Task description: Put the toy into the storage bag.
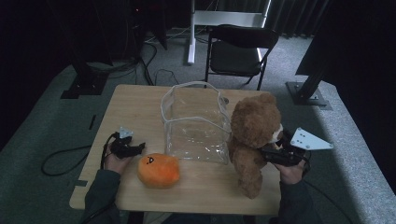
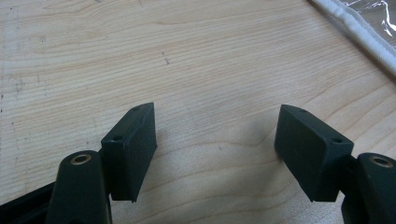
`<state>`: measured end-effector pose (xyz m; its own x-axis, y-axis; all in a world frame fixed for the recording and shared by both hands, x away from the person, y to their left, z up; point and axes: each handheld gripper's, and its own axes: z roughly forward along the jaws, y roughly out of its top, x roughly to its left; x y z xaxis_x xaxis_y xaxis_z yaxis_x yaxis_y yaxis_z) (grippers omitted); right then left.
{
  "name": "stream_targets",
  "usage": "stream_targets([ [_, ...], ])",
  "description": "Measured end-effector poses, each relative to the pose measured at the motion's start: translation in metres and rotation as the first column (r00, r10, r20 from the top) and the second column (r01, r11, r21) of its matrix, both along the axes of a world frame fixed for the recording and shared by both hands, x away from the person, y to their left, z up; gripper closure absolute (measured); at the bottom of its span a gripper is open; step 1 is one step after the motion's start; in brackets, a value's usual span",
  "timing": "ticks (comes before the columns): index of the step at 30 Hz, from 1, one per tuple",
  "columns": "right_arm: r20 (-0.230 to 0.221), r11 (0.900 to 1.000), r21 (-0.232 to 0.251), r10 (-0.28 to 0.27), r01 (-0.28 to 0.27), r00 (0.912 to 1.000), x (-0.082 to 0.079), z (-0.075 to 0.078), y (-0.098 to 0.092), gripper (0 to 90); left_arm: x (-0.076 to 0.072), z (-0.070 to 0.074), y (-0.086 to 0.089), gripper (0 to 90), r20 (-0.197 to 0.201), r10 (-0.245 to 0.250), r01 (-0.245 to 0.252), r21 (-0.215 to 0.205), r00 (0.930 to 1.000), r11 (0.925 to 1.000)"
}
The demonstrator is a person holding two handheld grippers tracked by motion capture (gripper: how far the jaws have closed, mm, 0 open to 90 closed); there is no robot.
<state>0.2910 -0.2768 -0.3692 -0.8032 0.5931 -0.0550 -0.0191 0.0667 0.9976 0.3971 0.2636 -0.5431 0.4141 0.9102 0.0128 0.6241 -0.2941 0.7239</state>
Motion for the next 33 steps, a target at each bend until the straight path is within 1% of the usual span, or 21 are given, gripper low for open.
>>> stream_targets([
  [19, 0.023, 1.000, 0.014, -0.024, 0.023, 0.9994, 0.003, 0.010, -0.007, 32.6, 0.000, 0.000, 0.000, 30.1, 0.000, 0.000, 0.000, 0.000, 1.0000, 1.0000],
  [28, 0.047, 0.999, 0.017, -0.034, 0.034, 0.9983, 0.003, 0.018, -0.010, 32.6, 0.000, 0.000, 0.000, 30.2, 0.000, 0.000, 0.000, 0.000, 1.0000, 1.0000],
  [33, 0.056, 0.999, 0.017, -0.047, 0.046, 0.9974, 0.006, 0.022, -0.013, 32.6, 0.000, 0.000, 0.000, 30.2, 0.000, 0.000, 0.000, -0.001, 1.0000, 1.0000],
])
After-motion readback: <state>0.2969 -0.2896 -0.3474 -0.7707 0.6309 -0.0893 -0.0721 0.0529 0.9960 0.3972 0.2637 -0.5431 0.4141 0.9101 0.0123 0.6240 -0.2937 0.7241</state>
